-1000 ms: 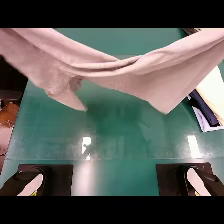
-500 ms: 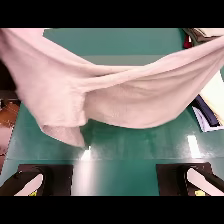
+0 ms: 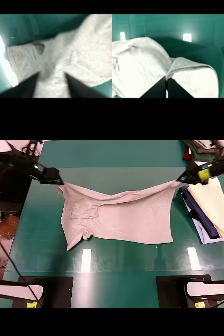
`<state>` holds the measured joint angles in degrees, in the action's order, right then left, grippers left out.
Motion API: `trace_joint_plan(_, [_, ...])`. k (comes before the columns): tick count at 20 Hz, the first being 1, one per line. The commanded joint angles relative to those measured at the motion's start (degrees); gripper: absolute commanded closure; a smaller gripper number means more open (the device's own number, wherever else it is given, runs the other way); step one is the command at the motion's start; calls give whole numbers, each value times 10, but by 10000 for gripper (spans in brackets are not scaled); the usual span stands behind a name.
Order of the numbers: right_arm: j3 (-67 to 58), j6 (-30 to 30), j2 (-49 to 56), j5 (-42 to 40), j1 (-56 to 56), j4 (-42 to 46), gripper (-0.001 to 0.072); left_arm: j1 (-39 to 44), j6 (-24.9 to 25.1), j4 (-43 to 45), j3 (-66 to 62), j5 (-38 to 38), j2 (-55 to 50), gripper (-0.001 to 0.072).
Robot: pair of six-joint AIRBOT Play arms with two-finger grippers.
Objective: Fold the shirts.
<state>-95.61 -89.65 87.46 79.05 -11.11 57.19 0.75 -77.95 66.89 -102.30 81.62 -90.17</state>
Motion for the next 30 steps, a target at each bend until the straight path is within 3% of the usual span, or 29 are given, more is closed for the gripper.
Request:
trace_joint_plan(1, [13, 29, 51, -102, 18, -7, 651, 0, -2, 5, 2, -66, -46, 63])
trace_joint_plan(2, [13, 32, 55, -110, 21, -6, 409, -4, -1, 4, -1, -76, -46, 62])
trace_joint_plan(3, [13, 32, 56, -111, 21, -7, 286, -12, -1, 4, -5, -73, -45, 64])
trace_joint_plan(4, [13, 37, 54, -105, 19, -7, 289, -23, -1, 2, -11, -57, -45, 66])
trace_joint_plan(5, [13, 54, 50, -91, 15, -7, 304, -40, -1, -7, -11, -34, -45, 220])
trace_joint_plan(6, [13, 76, 45, -67, 15, -7, 304, -59, -1, -20, -7, -9, -45, 312])
trace_joint_plan(11, [13, 118, 16, 57, 25, -7, 304, -146, 9, -104, 118, 44, -45, 309])
trace_joint_plan(18, [13, 118, -29, 46, 64, -6, 304, -162, 65, -164, 328, -46, -45, 309])
trace_joint_plan(26, [13, 118, -32, 53, 79, -6, 304, -161, 75, -184, 356, -70, -43, 310])
trace_joint_plan(30, [13, 118, -32, 57, 78, -6, 304, -162, 83, -155, 352, -75, 0, 310])
